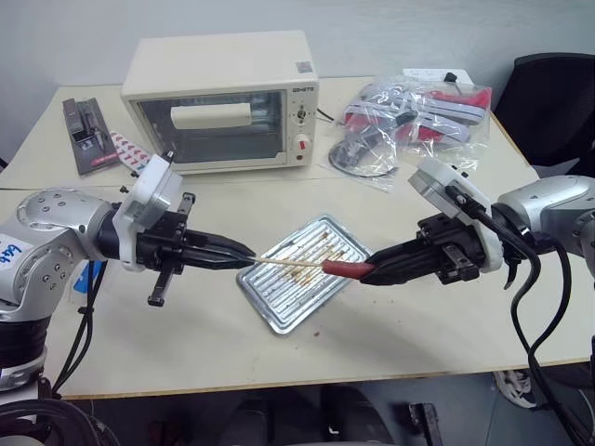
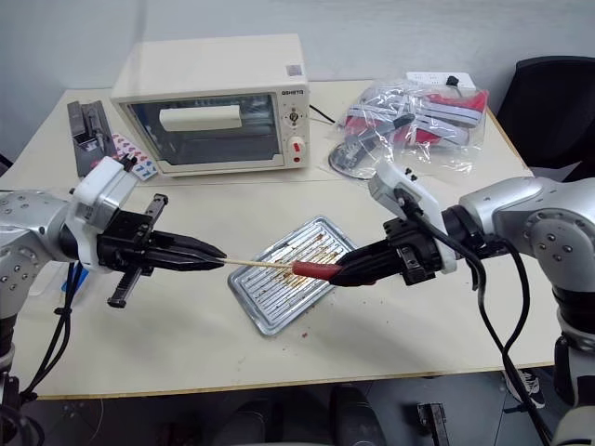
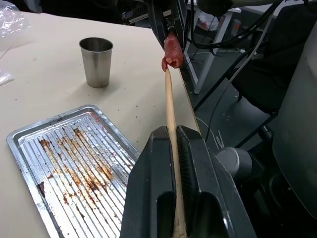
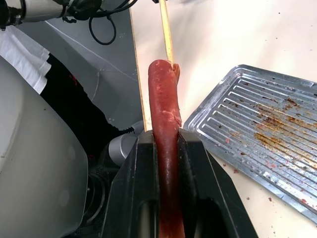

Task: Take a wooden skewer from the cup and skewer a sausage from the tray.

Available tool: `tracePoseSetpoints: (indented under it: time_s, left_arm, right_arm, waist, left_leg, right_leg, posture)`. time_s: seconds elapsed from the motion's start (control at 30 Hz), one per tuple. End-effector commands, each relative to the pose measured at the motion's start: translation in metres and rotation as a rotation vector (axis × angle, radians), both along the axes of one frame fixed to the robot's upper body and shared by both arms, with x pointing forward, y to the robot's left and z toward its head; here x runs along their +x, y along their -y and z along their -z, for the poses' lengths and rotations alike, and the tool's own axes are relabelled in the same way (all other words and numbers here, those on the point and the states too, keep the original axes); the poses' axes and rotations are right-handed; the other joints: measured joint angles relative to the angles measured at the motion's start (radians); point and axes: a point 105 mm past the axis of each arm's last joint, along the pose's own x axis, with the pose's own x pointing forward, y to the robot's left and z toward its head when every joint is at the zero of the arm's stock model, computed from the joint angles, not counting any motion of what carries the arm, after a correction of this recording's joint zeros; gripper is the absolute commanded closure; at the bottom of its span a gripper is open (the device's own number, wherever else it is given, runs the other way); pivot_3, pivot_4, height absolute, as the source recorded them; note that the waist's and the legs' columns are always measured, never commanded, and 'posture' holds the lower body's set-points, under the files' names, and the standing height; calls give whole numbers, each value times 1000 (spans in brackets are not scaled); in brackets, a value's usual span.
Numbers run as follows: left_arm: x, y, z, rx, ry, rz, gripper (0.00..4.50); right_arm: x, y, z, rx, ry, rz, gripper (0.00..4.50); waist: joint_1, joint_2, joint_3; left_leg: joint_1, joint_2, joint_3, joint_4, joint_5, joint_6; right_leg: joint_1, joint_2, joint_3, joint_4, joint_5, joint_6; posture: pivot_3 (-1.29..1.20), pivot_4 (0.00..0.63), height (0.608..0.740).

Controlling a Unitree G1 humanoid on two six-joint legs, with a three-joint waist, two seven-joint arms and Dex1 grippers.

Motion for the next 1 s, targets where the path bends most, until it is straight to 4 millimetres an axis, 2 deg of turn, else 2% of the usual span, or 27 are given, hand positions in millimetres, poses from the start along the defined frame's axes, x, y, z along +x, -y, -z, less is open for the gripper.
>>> tracePoseSetpoints:
  time_s: [0.03,0.57,1.0]
  left_arm:
    - [-3,5,-7,-5,44,21,4500]
    - [-3,11,-5,-11,37,55,4500]
    - [4,22,-1,-14,38,89,4500]
  right_arm:
    - [-6,-4,-11,21,47,-38,4271]
    - [-3,-13,-7,16,65,-38,4271]
    - [-3,-25,0,-14,79,-65,4271]
  waist:
    - [0,0,0]
    - [0,0,0]
    - [0,0,0]
  left_leg:
    - [0,0,0,0,0,0]
    - [0,0,0,0,0,0]
    - [0,0,0,1,0,0]
  right_leg:
    - [0,0,0,0,0,0]
    - [0,0,0,0,0,0]
    - [0,0,0,1,0,0]
  posture:
    - [0,150,740]
    - [0,150,740]
    - [0,150,740]
